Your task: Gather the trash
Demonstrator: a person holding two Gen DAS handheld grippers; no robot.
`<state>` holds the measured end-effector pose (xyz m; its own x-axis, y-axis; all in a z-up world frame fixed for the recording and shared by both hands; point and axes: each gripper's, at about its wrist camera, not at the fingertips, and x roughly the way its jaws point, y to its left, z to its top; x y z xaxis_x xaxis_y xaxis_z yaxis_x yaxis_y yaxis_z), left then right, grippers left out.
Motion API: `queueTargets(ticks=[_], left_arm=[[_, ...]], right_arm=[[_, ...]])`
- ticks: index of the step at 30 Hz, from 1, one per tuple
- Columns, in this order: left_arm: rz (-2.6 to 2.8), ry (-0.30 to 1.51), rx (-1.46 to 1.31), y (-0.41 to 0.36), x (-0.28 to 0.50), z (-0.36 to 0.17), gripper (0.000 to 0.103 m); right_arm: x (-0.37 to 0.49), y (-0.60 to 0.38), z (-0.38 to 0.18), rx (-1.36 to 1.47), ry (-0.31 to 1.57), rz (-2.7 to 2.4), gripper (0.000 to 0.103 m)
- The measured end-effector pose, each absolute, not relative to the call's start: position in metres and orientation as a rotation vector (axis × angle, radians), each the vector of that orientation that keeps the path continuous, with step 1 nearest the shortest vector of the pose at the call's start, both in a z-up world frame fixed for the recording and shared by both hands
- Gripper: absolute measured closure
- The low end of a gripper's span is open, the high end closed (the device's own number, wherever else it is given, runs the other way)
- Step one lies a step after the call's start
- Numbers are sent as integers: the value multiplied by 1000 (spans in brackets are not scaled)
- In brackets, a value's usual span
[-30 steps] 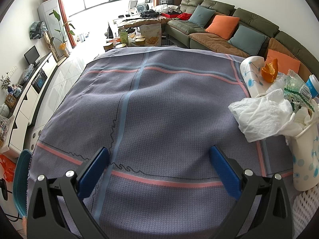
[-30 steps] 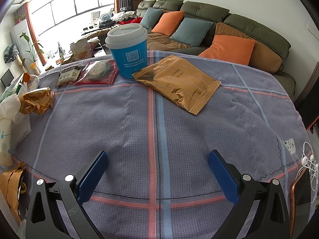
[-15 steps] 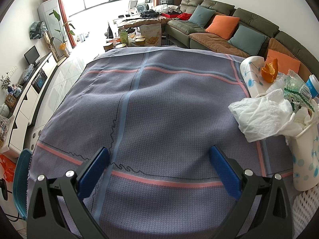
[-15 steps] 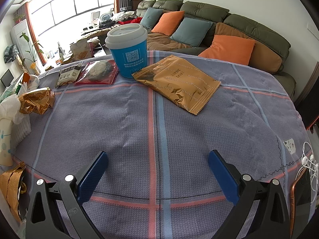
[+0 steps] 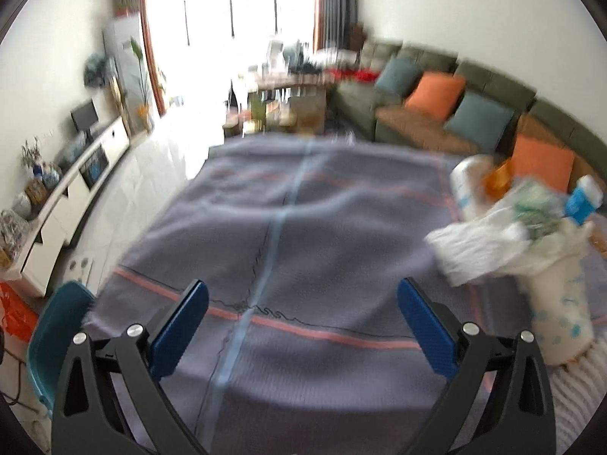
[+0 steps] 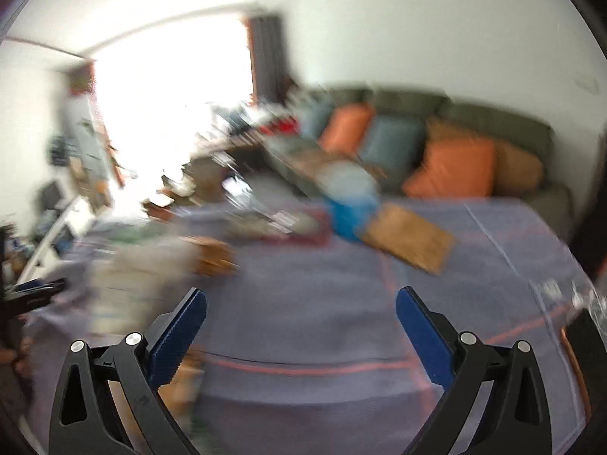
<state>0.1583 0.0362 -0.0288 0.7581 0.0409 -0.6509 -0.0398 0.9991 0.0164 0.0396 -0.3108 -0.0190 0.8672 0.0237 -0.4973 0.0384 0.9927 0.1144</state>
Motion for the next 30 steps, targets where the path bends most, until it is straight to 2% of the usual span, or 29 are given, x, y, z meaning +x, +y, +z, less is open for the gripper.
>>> queueTargets(ticks=[5,14,24,30], left_arm=[[-9,531,2,28,100,-6,3],[43,343,47,20,38,7,3],[31,223,58,16,3,16,3],[35,210,40,14,-2,20,3]], right_arm=[[16,-248,-10,75,433,151,4],[-12,-194,-8,12,333,174,4],[-21,-189,-7,0,296,157,4],[-23,-188,-8,6,294,160,4]])
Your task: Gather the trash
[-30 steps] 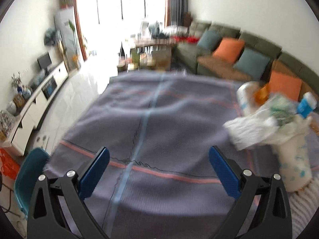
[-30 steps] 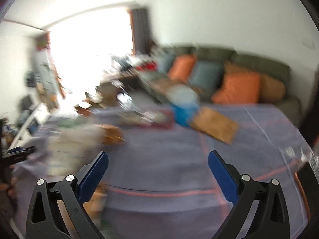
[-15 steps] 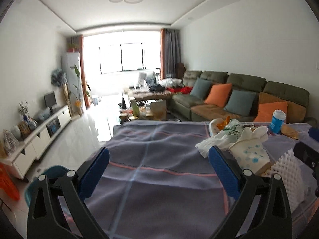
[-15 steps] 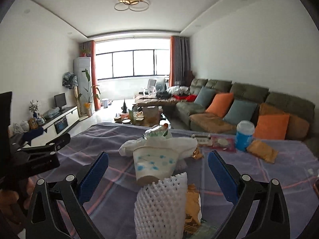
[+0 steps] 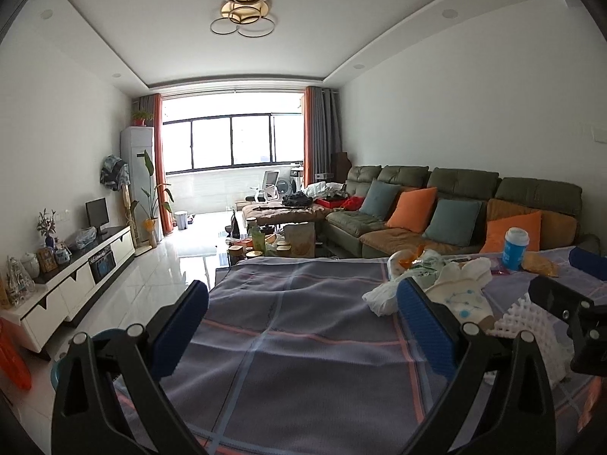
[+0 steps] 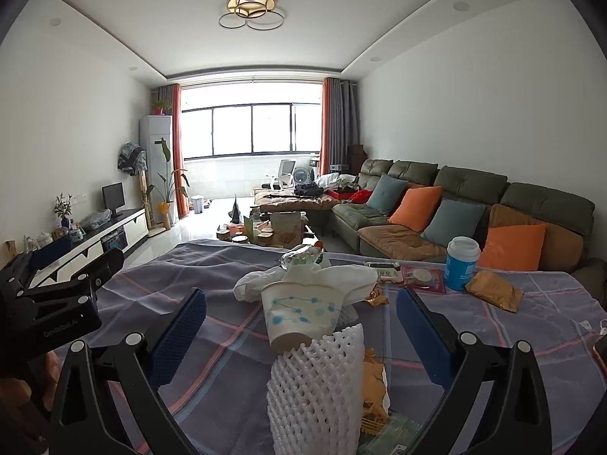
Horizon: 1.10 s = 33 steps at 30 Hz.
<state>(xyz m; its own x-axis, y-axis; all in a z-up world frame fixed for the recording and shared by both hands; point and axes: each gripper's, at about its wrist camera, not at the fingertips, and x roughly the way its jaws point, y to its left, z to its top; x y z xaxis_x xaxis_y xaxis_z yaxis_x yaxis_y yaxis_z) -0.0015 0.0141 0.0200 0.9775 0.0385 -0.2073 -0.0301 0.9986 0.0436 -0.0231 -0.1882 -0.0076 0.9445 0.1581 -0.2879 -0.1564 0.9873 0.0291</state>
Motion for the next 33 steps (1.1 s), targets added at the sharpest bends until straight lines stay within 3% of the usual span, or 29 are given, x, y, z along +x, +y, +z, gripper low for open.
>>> queueTargets(ticks=[33], left_arm=[[27,196,12,17,-10,15,3]], right_arm=[[-29,-189,-7,15,284,169,4]])
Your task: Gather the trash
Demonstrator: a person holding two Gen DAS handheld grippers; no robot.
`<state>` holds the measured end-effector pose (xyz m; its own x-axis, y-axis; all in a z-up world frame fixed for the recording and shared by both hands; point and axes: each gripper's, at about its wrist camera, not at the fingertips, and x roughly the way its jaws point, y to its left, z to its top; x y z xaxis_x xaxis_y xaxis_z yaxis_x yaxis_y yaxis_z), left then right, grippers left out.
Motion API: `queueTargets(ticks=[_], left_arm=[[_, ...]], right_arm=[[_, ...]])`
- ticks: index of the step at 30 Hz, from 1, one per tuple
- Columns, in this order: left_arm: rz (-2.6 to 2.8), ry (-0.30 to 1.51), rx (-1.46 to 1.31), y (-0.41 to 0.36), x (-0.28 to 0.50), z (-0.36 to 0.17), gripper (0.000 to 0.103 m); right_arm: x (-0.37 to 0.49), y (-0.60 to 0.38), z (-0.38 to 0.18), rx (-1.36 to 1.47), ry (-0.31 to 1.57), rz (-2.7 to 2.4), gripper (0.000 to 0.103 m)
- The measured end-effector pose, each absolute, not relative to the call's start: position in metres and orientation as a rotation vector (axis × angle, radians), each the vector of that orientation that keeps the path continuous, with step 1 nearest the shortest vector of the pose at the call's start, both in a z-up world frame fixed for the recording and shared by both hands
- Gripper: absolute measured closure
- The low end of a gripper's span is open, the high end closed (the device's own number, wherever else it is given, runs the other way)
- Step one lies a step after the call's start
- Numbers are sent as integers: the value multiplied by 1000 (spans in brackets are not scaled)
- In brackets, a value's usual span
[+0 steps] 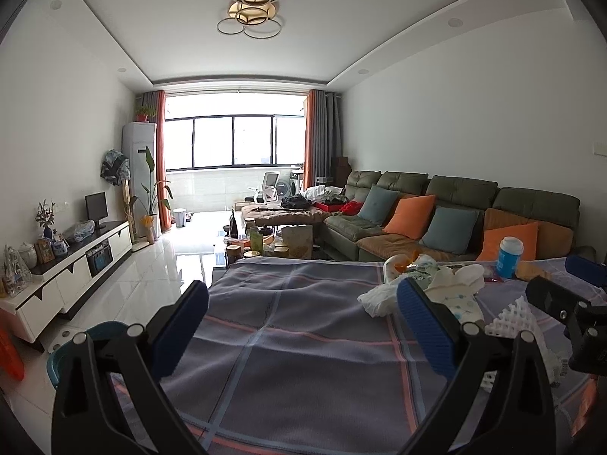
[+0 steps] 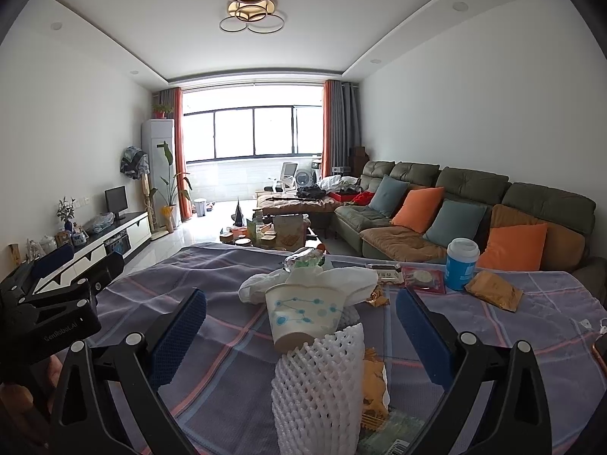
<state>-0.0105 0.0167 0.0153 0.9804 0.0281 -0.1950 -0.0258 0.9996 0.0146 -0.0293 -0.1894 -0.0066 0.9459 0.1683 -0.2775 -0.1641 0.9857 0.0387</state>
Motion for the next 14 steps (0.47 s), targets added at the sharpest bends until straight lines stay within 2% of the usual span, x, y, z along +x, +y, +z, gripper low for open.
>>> queueTargets(ticks=[14], left_arm=[[31,224,11,15,-9,14,3]], right_arm=[[-31,-188,-9,20,290,175,4]])
